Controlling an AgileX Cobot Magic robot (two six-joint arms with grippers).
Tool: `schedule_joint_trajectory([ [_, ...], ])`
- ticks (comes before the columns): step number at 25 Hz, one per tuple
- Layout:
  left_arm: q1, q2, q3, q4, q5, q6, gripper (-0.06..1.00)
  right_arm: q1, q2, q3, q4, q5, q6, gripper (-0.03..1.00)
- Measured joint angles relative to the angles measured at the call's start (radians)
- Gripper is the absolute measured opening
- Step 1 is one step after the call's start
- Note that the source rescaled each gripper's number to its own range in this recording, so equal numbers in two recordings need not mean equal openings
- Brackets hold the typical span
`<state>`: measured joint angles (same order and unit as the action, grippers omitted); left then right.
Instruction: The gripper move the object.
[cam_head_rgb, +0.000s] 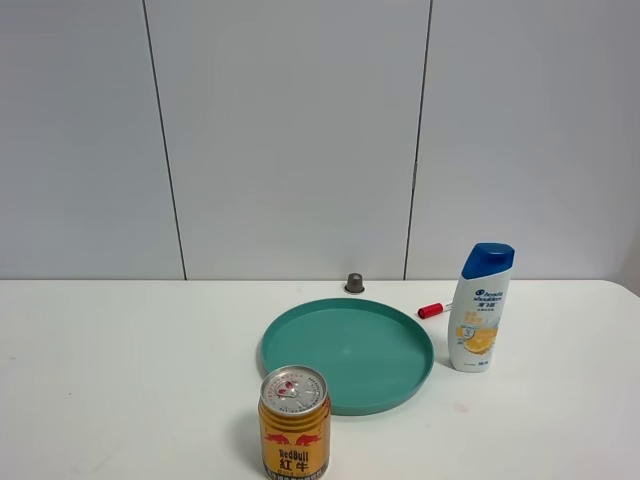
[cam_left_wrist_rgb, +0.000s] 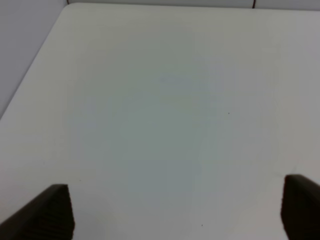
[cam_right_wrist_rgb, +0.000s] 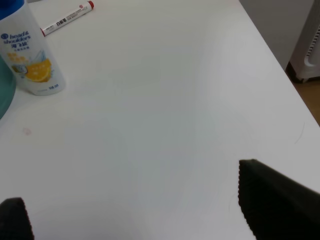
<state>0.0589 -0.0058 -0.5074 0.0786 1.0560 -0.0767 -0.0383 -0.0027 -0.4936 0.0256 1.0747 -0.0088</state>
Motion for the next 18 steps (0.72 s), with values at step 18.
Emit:
schedule_joint_trajectory([
  [18, 0.000, 0.000, 0.000, 0.000, 0.000, 0.000, 0.74, 0.000, 0.000, 0.000, 0.000, 0.000, 0.000, 1.00],
])
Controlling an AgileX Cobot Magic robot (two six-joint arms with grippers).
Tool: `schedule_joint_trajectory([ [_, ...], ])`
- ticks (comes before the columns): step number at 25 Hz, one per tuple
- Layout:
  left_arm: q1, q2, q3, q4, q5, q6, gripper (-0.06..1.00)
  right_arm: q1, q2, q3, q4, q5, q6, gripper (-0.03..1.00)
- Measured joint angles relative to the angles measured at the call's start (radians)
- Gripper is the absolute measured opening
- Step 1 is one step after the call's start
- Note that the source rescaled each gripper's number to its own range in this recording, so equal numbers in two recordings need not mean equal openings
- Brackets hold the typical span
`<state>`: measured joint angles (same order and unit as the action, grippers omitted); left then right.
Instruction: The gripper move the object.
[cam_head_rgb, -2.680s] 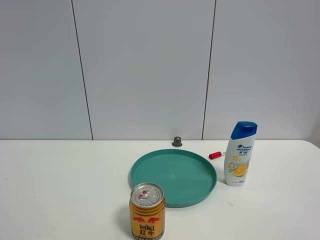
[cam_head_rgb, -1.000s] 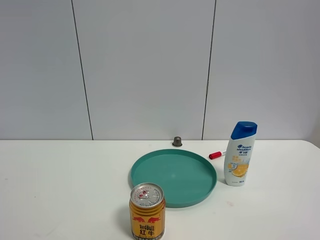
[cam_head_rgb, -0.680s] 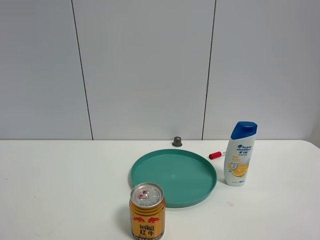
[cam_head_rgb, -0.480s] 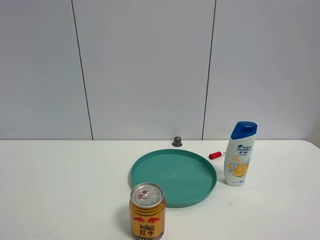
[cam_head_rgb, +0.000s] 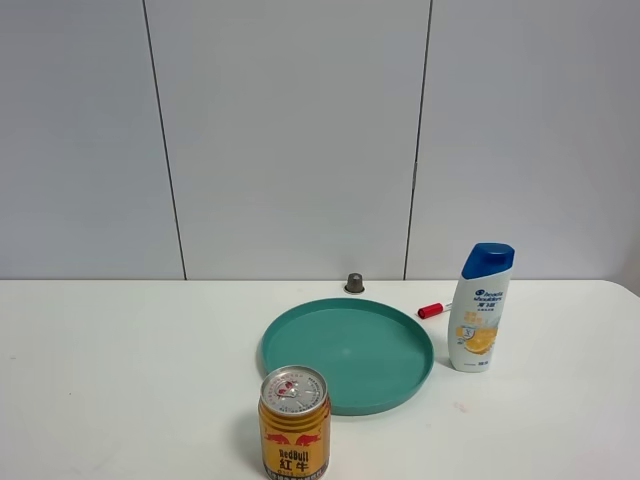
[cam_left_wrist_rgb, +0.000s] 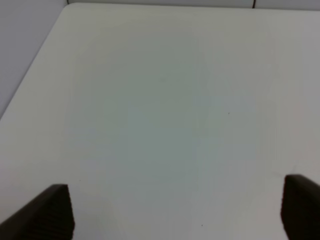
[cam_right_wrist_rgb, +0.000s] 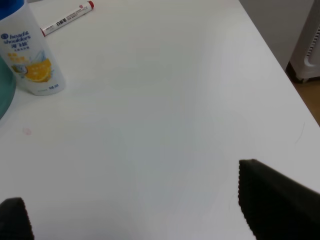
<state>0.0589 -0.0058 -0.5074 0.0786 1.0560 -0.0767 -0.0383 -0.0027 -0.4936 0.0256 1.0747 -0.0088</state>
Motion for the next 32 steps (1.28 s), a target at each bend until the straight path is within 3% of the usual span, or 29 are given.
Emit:
schedule_joint_trajectory([
  [32, 0.000, 0.000, 0.000, 0.000, 0.000, 0.000, 0.74, 0.000, 0.000, 0.000, 0.000, 0.000, 0.000, 1.00],
])
